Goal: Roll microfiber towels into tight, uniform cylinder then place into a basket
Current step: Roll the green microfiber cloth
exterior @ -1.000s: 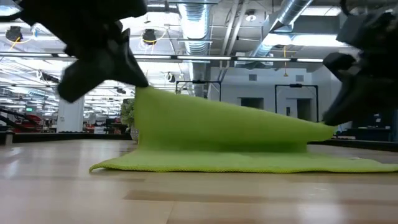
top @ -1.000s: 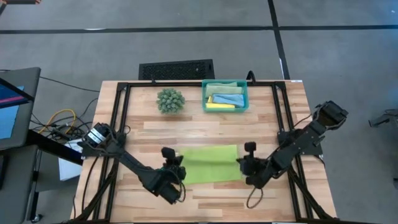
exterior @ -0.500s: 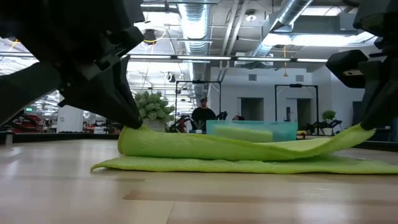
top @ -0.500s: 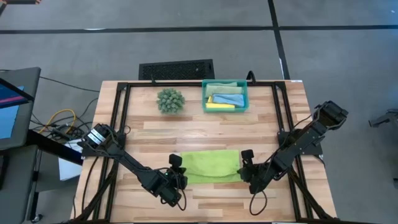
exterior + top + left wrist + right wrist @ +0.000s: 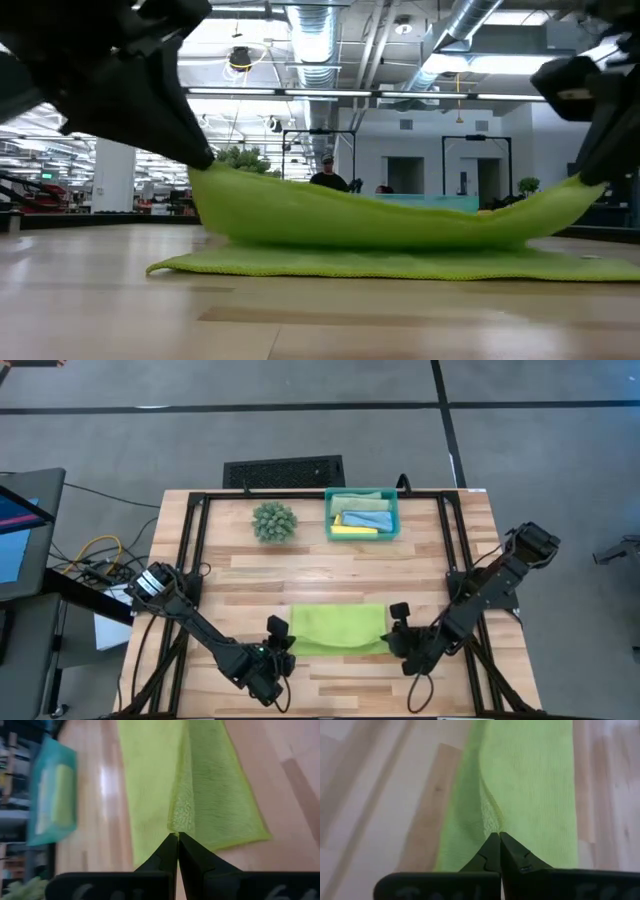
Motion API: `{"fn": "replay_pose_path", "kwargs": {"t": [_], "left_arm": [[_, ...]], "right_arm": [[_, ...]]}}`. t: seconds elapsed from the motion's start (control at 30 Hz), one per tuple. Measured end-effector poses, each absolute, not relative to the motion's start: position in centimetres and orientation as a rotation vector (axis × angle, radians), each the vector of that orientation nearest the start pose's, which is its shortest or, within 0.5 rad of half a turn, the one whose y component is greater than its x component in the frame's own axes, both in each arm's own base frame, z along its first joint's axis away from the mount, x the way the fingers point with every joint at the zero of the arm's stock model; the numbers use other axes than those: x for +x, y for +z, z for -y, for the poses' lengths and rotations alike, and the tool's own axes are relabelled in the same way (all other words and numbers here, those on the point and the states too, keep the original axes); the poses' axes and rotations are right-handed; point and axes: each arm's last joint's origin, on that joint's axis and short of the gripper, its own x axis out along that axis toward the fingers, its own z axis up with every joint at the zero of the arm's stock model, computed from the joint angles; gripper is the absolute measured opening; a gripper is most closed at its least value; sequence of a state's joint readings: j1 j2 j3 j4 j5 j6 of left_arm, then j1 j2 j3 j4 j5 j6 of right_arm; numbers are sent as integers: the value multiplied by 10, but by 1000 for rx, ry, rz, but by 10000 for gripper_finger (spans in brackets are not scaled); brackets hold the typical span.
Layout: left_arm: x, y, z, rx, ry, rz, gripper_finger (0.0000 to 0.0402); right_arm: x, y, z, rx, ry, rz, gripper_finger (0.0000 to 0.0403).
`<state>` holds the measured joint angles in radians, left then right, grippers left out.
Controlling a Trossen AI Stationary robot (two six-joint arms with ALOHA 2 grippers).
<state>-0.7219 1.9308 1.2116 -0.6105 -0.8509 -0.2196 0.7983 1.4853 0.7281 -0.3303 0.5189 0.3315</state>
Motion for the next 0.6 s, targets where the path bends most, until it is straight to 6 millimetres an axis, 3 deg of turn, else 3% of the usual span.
{"fn": "replay_pose_path", "kwargs": {"t": [0.6], "left_arm": [[286, 142, 222, 601, 112, -917, 0]], "right_arm": [[191, 153, -176, -309, 183, -931, 15]]}}
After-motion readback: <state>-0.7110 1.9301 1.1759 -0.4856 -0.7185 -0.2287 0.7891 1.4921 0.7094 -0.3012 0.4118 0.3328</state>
